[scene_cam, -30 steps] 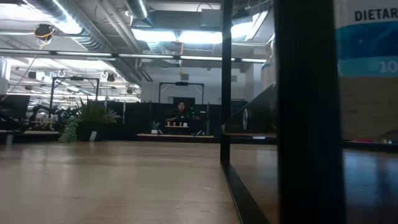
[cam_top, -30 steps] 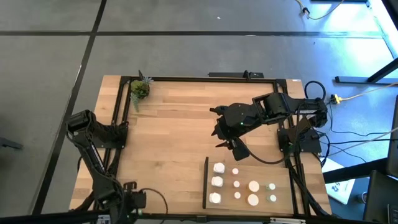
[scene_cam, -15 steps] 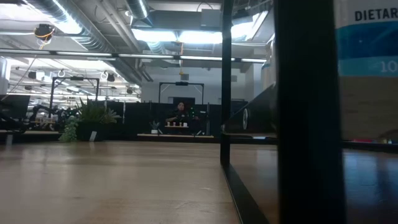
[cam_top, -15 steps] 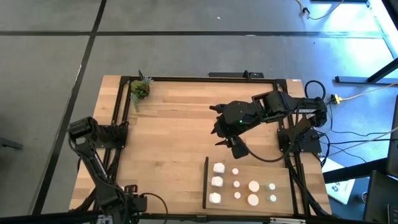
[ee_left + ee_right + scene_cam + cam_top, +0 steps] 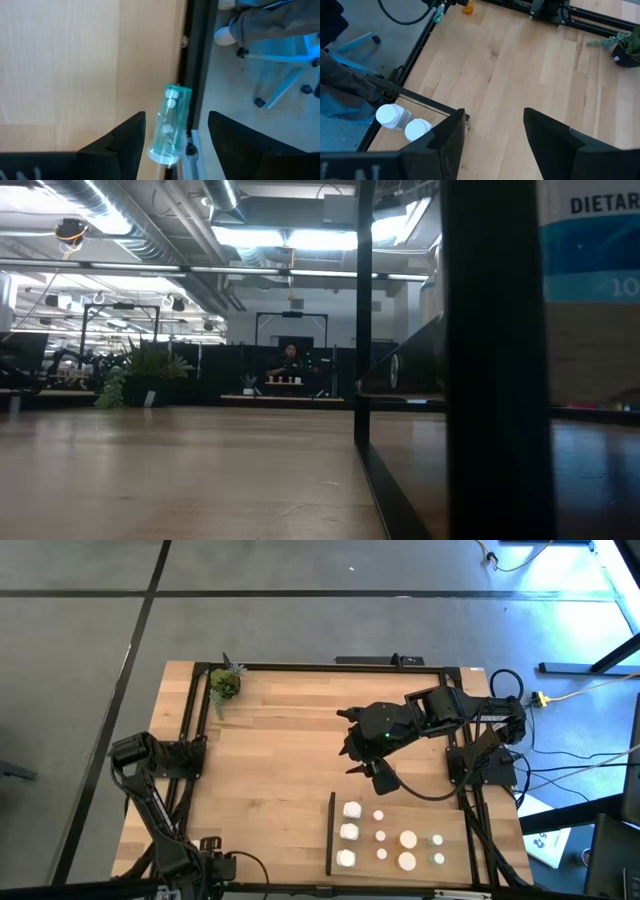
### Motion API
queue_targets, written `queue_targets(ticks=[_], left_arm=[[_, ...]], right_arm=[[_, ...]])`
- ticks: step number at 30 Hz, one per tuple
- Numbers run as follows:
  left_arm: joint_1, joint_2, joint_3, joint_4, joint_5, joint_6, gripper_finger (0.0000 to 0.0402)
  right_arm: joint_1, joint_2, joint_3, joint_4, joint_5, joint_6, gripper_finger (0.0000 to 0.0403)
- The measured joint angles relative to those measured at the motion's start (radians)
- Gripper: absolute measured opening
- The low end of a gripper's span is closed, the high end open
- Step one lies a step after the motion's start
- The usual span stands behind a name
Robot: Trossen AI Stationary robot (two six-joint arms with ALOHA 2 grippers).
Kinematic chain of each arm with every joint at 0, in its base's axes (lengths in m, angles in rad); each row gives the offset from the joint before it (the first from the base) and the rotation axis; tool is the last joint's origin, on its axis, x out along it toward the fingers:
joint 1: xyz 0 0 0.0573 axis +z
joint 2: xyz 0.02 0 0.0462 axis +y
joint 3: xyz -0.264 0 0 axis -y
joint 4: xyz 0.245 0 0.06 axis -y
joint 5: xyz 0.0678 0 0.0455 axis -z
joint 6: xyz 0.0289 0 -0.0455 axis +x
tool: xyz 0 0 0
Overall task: Pick and place medicine bottles onto shelf by color
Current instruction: Put the bottom left blue pill bottle on the shelf
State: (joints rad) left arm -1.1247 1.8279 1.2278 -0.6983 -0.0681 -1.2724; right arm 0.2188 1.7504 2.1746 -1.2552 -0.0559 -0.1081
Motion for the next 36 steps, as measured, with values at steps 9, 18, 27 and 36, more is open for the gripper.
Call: queue_targets(ticks=[9,18,27,36], left_arm=[[-0.005,0.049,0.0,0.005,0.002,0.001,0.021],[-0.007,0.1,0.002,0.002,0.034,-0.011,0.021],[-0.007,0.106,0.004,0.002,0.027,-0.035,0.021],[-0.017,0.107,0.002,0.003,0.021,-0.036,0.021]], right_arm=[[0.0,0.0,0.0,0.0,0.0,0.001,0.0204],[0.0,0.0,0.0,0.0,0.0,0.002,0.0204],[0.0,0.0,0.0,0.0,0.0,0.002,0.0204],[0.0,0.0,0.0,0.0,0.0,0.002,0.0204]])
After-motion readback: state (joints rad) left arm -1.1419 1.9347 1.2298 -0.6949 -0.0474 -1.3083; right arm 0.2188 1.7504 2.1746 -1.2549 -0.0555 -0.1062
